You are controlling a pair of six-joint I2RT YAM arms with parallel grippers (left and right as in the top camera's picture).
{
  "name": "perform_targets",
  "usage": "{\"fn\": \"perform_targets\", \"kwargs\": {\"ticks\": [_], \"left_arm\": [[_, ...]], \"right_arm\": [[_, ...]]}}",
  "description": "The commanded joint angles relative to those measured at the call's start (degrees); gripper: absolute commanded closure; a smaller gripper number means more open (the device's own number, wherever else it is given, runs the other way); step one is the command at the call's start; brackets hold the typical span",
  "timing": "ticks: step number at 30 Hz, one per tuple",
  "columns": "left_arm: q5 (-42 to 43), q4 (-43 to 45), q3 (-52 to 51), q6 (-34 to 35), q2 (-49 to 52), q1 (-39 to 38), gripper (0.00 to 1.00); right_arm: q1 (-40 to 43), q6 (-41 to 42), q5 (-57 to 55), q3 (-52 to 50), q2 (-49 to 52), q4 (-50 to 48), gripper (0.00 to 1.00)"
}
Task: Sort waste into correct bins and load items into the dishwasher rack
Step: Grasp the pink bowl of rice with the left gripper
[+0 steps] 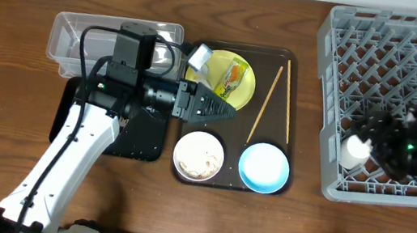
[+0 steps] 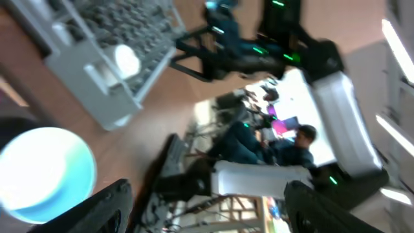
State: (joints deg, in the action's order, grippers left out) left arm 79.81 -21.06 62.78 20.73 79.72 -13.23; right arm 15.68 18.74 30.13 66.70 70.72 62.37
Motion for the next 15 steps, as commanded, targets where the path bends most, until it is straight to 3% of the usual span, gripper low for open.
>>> {"fn": "perform_targets", "kwargs": {"ticks": [1, 5, 9, 15], "left_arm": [[-11.4, -2.2, 0.8, -1.0, -0.3, -0.1, 0.22], [-31.2, -11.6, 0.8, -1.0, -0.3, -1.4, 0.28], [-53.5, -20.5, 0.8, -0.9, -0.3, -7.2, 0.32], [-76.6, -22.7, 0.8, 3.9, 1.0, -19.3, 0.34]], "right_arm": [[-6.4, -11.0, 4.7, 1.1, -2.3, 0.5, 0.13], [-15.7, -12.5, 2.4, 1.0, -2.6, 0.3, 0.14], [-22.2, -3.7, -9.7, 1.0, -2.2, -1.0, 0.13], [-24.0, 2.7, -14.2, 1.0, -2.2, -4.1, 0.1]]}}
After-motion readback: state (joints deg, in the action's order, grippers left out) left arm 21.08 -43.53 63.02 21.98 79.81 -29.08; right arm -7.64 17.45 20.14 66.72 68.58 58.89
